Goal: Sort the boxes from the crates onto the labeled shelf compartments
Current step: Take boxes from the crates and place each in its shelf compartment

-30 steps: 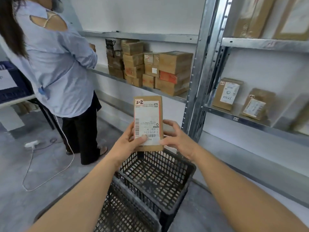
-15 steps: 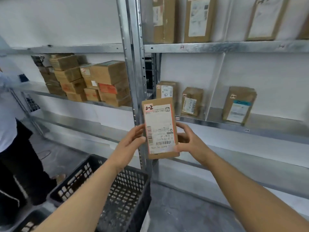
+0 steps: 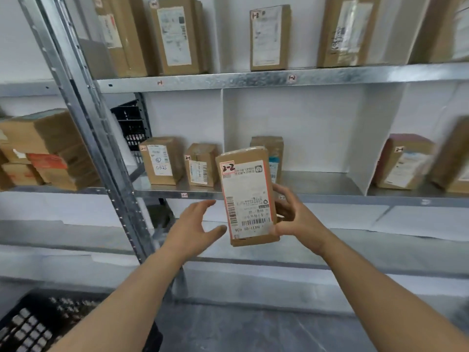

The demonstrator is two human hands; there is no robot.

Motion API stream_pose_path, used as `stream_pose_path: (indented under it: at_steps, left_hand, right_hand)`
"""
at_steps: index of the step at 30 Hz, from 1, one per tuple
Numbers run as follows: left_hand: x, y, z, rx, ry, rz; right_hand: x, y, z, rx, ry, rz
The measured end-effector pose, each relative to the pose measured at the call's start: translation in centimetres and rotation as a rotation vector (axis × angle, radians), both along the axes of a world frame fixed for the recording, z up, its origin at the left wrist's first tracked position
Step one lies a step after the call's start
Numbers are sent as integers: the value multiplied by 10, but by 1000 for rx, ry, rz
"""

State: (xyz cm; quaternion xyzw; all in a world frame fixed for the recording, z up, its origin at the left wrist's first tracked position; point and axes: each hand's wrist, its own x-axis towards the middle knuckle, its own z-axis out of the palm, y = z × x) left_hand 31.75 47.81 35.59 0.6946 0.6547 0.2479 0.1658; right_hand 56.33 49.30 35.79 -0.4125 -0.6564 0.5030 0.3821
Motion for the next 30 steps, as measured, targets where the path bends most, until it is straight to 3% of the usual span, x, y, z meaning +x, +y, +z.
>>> stream_pose_path:
  at_steps: [8,30]
  left_hand:
    - [71,59,1,47,177,-138]
    - [193,250,-21,-35,165,-355]
  right_hand:
    - [68,24,-10,25,25,-169]
    - [172,166,-19,-24,-24,-395]
